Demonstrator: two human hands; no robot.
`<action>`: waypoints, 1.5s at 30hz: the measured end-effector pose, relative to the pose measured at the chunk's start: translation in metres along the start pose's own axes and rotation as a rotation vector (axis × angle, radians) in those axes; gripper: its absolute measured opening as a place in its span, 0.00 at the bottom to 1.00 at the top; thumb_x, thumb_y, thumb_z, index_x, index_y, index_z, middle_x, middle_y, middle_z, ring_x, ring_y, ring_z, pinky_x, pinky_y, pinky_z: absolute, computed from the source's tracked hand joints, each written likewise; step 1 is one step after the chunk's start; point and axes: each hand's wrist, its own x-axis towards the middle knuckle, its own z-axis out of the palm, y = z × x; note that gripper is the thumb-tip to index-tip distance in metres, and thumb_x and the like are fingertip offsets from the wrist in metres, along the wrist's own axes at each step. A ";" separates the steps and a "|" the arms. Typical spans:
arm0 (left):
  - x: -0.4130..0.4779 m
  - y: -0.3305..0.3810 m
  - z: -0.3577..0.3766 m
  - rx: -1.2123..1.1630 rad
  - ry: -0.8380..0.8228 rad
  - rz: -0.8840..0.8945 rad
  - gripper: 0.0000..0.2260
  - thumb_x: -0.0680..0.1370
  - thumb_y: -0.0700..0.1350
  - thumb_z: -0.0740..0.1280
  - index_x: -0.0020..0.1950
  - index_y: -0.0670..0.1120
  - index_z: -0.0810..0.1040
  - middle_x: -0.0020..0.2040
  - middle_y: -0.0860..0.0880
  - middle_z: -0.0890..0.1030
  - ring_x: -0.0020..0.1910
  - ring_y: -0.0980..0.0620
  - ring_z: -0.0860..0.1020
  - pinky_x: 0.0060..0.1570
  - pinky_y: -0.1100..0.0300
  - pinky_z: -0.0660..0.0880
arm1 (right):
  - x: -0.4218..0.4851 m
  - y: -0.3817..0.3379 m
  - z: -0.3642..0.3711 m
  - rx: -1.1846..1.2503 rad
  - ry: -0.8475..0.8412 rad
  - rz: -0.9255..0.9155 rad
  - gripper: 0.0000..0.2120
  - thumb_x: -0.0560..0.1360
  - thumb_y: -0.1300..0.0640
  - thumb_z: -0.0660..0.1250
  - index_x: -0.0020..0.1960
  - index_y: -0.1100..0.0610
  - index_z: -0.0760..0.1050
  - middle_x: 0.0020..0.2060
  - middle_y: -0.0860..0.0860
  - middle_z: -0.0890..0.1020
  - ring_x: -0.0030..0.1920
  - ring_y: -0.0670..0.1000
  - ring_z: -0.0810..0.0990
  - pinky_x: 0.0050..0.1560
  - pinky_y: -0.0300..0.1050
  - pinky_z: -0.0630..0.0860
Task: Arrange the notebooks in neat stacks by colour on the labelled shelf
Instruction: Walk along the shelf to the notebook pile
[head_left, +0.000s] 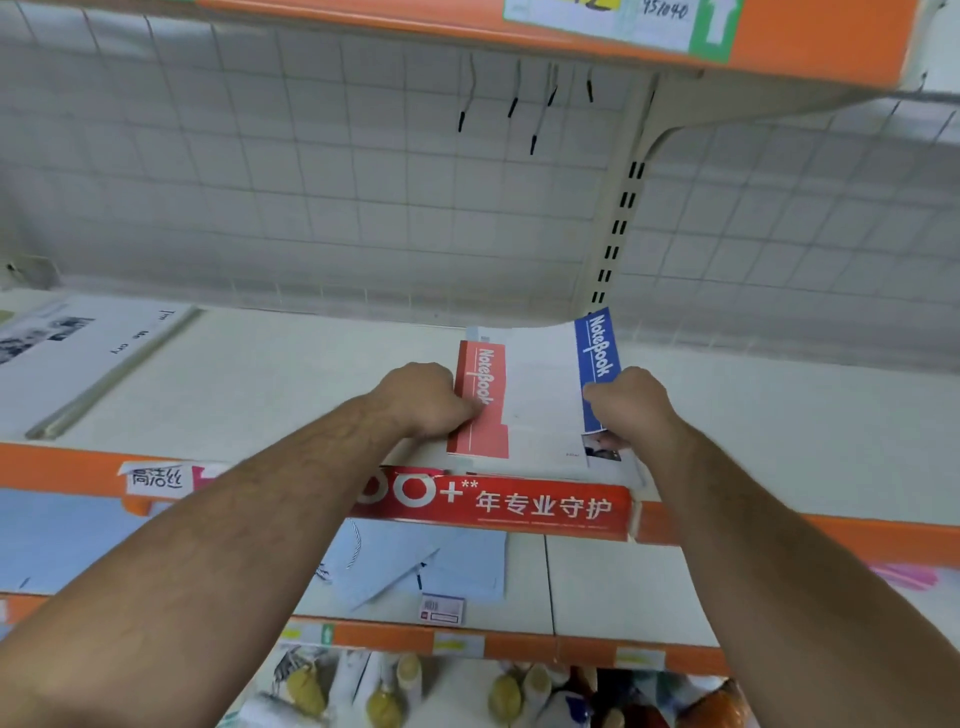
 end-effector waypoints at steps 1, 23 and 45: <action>0.000 0.001 0.001 -0.004 0.001 -0.006 0.18 0.79 0.66 0.61 0.50 0.51 0.74 0.44 0.55 0.78 0.43 0.54 0.77 0.42 0.61 0.70 | 0.001 0.000 -0.001 0.032 -0.006 0.016 0.16 0.78 0.52 0.68 0.59 0.59 0.68 0.56 0.57 0.80 0.39 0.56 0.82 0.31 0.44 0.78; -0.002 -0.006 -0.005 -0.338 0.059 -0.136 0.15 0.84 0.52 0.58 0.46 0.44 0.76 0.47 0.47 0.82 0.42 0.52 0.78 0.37 0.61 0.69 | 0.000 0.002 0.002 0.012 -0.033 -0.037 0.16 0.79 0.49 0.66 0.59 0.59 0.70 0.46 0.54 0.83 0.38 0.53 0.84 0.35 0.42 0.80; -0.013 -0.007 -0.005 -0.421 -0.028 -0.133 0.12 0.81 0.53 0.66 0.53 0.44 0.74 0.52 0.47 0.79 0.51 0.48 0.79 0.53 0.56 0.74 | -0.031 -0.017 0.008 -0.252 -0.117 -0.045 0.28 0.72 0.47 0.76 0.64 0.58 0.69 0.55 0.54 0.79 0.51 0.53 0.80 0.48 0.45 0.77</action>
